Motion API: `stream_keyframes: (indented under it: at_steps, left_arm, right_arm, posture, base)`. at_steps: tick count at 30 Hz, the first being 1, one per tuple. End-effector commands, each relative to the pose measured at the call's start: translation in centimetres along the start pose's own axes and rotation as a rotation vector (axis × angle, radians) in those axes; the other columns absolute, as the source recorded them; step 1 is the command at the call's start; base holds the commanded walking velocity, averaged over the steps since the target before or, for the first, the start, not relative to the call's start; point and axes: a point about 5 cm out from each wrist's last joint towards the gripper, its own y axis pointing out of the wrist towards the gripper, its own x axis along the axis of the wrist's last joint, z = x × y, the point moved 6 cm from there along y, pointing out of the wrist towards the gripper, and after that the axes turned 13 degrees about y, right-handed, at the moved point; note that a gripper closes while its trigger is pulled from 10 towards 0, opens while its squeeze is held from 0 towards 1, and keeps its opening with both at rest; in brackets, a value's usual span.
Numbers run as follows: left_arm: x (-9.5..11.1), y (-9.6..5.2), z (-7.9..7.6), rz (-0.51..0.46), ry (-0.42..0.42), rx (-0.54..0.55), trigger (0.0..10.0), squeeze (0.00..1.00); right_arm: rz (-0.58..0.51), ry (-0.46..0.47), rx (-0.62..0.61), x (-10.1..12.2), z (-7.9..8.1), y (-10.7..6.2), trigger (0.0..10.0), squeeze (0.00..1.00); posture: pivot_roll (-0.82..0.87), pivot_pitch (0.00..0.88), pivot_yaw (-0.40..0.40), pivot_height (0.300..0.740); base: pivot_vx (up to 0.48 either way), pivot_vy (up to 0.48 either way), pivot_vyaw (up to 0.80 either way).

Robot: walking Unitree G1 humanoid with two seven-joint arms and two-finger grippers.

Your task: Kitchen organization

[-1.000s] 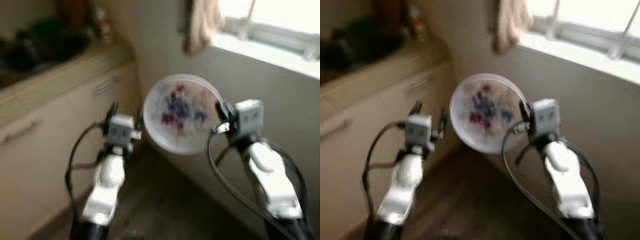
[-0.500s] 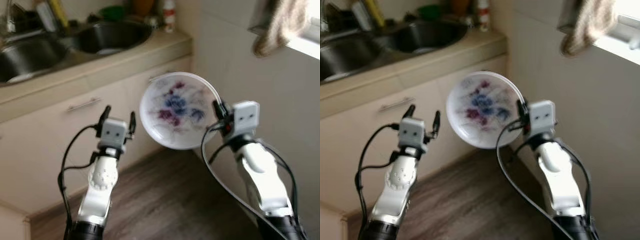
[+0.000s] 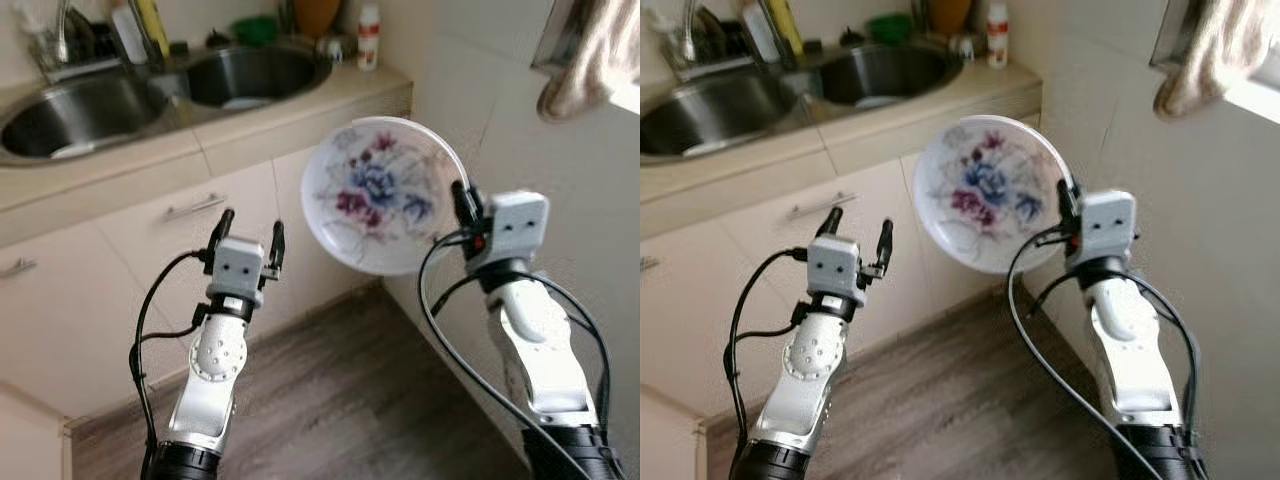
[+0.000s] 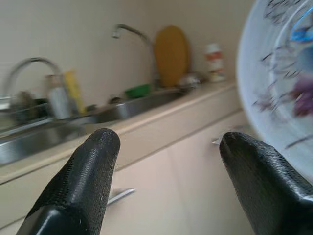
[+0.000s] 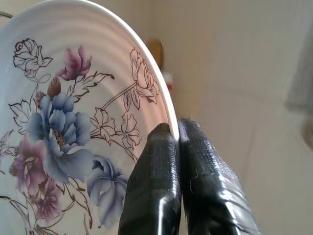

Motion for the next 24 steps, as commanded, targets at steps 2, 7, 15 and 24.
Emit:
stream_keyframes:
  at_steps: [2, 7, 15, 24]
  left_arm:
    - [0.5, 0.2, 0.9, -0.023, 0.007, 0.024, 10.0, 0.0]
    - [0.5, 0.2, 0.9, -0.026, 0.006, 0.023, 10.0, 0.0]
    - [0.6, 0.2, 0.8, -0.031, 0.006, 0.022, 10.0, 0.0]
    - [0.7, 0.3, 0.7, -0.035, 0.004, 0.019, 10.0, 0.0]
  right_arm:
    - [-0.143, -0.017, 0.056, 3.5, 1.8, 0.8, 0.0, 0.0]
    - [-0.16, -0.033, 0.063, 3.8, 2.1, 0.8, 0.0, 0.0]
    - [-0.238, -0.059, 0.025, 5.4, 1.6, 0.9, 0.0, 0.0]
    - [-0.324, -0.095, 0.0, 7.4, 1.4, 0.9, 0.0, 0.0]
  posture:
    - [-0.17, 0.0, 0.036, 0.74]
    - [-0.17, 0.0, 0.036, 0.74]
    - [-0.17, 0.0, 0.038, 0.74]
    - [-0.17, 0.0, 0.04, 0.74]
  base:
    - [0.465, 0.0, 0.8]
    - [0.465, 0.0, 0.45]
    - [0.464, 0.0, 0.0]
    - [0.463, 0.0, 0.0]
